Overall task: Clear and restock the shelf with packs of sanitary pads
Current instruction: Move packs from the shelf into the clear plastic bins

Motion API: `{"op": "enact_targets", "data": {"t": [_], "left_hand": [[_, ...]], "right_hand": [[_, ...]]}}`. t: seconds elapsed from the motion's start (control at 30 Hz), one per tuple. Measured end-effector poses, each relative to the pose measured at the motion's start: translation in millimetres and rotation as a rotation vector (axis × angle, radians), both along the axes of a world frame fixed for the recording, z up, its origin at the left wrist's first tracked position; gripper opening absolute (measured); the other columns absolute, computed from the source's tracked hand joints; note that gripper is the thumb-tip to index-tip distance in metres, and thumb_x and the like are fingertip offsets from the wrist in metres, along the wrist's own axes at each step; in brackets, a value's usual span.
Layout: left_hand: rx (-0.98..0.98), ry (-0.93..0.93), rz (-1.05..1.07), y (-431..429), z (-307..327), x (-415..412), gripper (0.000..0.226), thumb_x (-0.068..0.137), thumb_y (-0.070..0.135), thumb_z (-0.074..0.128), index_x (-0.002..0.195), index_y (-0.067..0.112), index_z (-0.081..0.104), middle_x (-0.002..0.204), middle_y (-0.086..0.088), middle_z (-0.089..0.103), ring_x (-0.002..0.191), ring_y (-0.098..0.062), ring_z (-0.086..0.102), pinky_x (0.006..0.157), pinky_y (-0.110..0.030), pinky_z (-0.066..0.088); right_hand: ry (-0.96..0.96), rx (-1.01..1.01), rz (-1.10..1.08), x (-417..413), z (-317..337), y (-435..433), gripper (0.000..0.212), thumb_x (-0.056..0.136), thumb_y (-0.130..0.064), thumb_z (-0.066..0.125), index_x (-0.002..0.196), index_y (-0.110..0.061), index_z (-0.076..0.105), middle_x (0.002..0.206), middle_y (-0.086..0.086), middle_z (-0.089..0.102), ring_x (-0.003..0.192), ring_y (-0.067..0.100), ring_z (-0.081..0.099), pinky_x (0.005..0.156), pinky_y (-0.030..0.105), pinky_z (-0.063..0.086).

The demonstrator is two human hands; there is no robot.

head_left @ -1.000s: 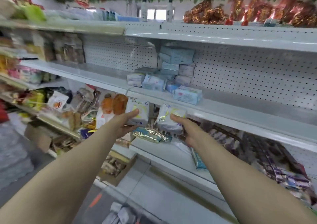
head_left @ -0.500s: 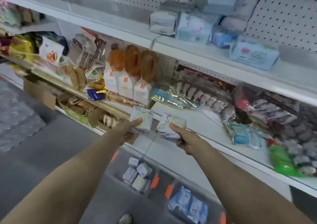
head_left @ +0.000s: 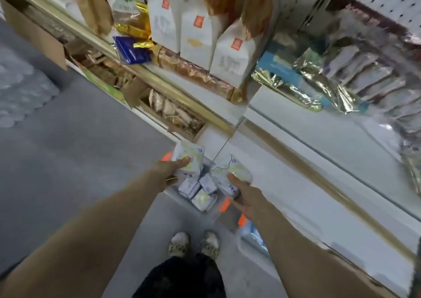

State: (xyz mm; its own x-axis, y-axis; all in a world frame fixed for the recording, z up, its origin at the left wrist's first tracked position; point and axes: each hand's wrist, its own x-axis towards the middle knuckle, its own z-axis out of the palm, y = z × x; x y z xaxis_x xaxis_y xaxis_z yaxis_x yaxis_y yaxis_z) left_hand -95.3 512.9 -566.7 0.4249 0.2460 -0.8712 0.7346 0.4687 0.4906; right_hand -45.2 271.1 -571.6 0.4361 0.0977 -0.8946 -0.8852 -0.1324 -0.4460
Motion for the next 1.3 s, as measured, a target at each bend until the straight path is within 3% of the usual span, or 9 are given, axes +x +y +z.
{"op": "enact_targets", "data": {"t": [0.1,0.2,0.33,0.57,0.7,0.9,1.07,1.17,1.3], "left_hand": [[0.002,0.034,0.072,12,-63,-1,0.025,0.084,0.026,0.079,0.082,0.007,0.062,0.053,0.0,0.065,0.047,-0.01,0.06,0.055,-0.023,0.047],[0.019,0.036,0.119,19,-131,-7,0.014,0.09,0.019,0.073,0.094,0.009,0.063,0.055,0.007,0.068,0.044,-0.003,0.063,0.043,-0.016,0.048],[0.005,0.067,0.17,21,-222,-10,0.025,0.083,0.021,0.079,0.098,0.006,0.065,0.083,-0.002,0.074,0.064,-0.007,0.069,0.058,-0.016,0.053],[-0.034,0.071,0.293,11,-360,-3,0.039,0.078,0.028,0.084,0.104,0.004,0.069,0.11,-0.013,0.073,0.089,-0.018,0.07,0.071,-0.024,0.056],[0.006,0.088,0.441,11,-406,9,0.034,0.078,0.036,0.084,0.094,0.011,0.067,0.087,-0.002,0.071,0.076,-0.014,0.068,0.073,-0.025,0.056],[0.001,0.057,0.604,7,-457,15,0.03,0.088,0.023,0.076,0.111,0.008,0.066,0.07,0.003,0.073,0.052,-0.004,0.068,0.044,-0.017,0.05],[-0.004,0.069,0.686,5,-491,8,0.045,0.086,0.025,0.078,0.123,0.006,0.062,0.103,-0.008,0.073,0.07,-0.011,0.073,0.053,-0.021,0.054],[-0.003,0.171,0.678,5,-496,7,0.043,0.085,0.034,0.079,0.117,0.01,0.063,0.094,-0.003,0.069,0.076,-0.015,0.067,0.055,-0.024,0.051],[0.044,0.291,0.509,8,-492,8,0.047,0.092,0.044,0.067,0.119,0.006,0.057,0.084,0.0,0.054,0.077,-0.019,0.056,0.062,-0.029,0.044]], "right_hand": [[0.0,-0.022,0.039,-6,-60,11,0.092,0.048,-0.05,0.096,0.116,0.005,0.069,0.098,0.027,0.068,0.087,0.038,0.064,0.107,0.061,0.042],[0.051,-0.082,-0.015,-11,-136,13,0.11,0.028,-0.051,0.099,0.122,-0.003,0.069,0.121,0.022,0.068,0.11,0.036,0.068,0.098,0.047,0.054],[0.07,-0.095,-0.046,-9,-208,22,0.069,0.054,-0.038,0.096,0.111,-0.005,0.073,0.118,0.021,0.07,0.114,0.037,0.066,0.098,0.056,0.052],[0.103,-0.117,-0.033,7,-328,49,0.034,0.078,-0.033,0.086,0.1,-0.013,0.071,0.102,0.005,0.076,0.093,0.016,0.071,0.062,0.022,0.059],[0.029,-0.101,0.029,28,-379,83,0.067,0.046,-0.058,0.094,0.094,-0.017,0.073,0.111,0.008,0.076,0.105,0.025,0.071,0.099,0.041,0.055],[-0.039,-0.206,0.139,60,-432,128,0.073,0.056,-0.063,0.088,0.105,-0.011,0.072,0.089,-0.001,0.074,0.084,0.017,0.07,0.082,0.031,0.057],[-0.022,-0.299,0.243,67,-468,140,0.11,0.023,-0.083,0.075,0.109,-0.014,0.071,0.098,0.002,0.075,0.093,0.025,0.072,0.091,0.044,0.058],[-0.018,-0.354,0.306,70,-488,138,0.118,0.023,-0.09,0.064,0.11,-0.01,0.068,0.099,0.006,0.075,0.093,0.027,0.072,0.09,0.046,0.058],[-0.091,-0.365,0.434,68,-483,135,0.066,0.066,-0.077,0.065,0.09,-0.016,0.069,0.103,0.016,0.074,0.097,0.033,0.072,0.089,0.047,0.059]]}}
